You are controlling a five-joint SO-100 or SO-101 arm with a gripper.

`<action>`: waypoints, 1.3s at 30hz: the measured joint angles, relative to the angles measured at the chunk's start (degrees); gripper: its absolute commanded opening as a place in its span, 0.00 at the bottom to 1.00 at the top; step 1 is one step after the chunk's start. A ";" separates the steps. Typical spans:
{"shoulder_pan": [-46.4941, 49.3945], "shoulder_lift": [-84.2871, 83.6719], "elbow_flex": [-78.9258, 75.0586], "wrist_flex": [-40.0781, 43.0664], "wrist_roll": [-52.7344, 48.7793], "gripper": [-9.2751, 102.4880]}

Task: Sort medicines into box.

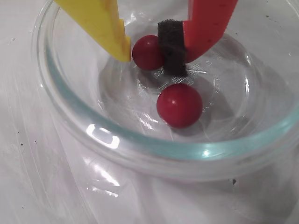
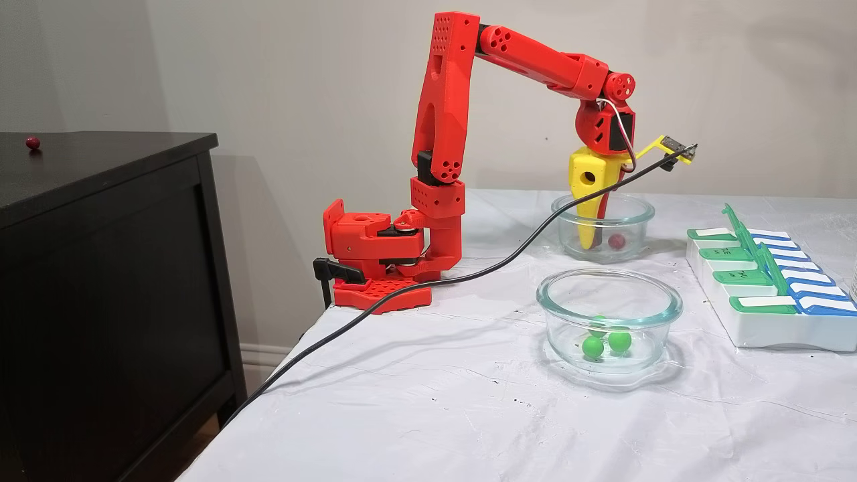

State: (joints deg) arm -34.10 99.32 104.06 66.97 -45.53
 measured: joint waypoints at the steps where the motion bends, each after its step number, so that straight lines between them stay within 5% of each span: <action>1: 0.00 0.00 0.00 0.00 0.18 0.11; 14: 0.00 0.00 0.00 -0.53 2.29 0.08; 30: -2.46 7.82 -2.29 2.46 20.21 0.08; 39: 7.82 11.51 -13.97 5.19 24.52 0.08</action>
State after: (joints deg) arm -26.28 110.83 90.09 72.16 -21.01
